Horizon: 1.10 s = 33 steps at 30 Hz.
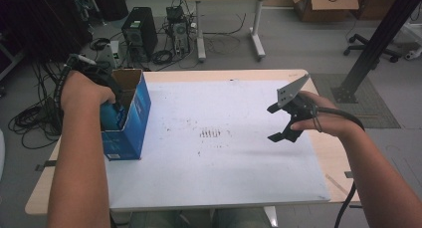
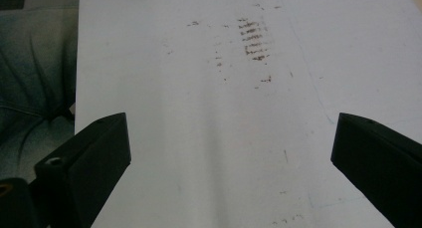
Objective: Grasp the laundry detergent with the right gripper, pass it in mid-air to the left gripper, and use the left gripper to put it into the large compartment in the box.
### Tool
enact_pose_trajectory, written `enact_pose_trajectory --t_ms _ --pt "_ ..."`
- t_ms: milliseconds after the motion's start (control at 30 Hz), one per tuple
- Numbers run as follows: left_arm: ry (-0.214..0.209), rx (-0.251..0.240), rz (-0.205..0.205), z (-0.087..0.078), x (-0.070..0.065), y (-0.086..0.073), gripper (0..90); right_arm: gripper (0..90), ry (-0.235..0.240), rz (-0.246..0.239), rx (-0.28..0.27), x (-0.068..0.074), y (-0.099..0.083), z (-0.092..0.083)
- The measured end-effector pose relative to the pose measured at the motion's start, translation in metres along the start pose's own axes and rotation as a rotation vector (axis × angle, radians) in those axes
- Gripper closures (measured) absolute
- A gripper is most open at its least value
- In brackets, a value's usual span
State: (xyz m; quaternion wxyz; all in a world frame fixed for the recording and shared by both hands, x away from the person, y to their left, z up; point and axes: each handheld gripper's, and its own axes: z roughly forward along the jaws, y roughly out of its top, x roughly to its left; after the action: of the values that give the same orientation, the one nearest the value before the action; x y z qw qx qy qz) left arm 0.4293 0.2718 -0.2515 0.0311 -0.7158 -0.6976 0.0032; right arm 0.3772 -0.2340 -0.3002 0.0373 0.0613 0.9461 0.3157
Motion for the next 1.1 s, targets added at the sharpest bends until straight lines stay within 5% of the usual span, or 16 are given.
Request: enact_pose_trajectory --t_ms 1100 --pt "0.007 0.052 0.020 0.048 -0.005 0.008 38.5 2.4 0.001 0.015 0.019 -0.001 -0.009 0.001"
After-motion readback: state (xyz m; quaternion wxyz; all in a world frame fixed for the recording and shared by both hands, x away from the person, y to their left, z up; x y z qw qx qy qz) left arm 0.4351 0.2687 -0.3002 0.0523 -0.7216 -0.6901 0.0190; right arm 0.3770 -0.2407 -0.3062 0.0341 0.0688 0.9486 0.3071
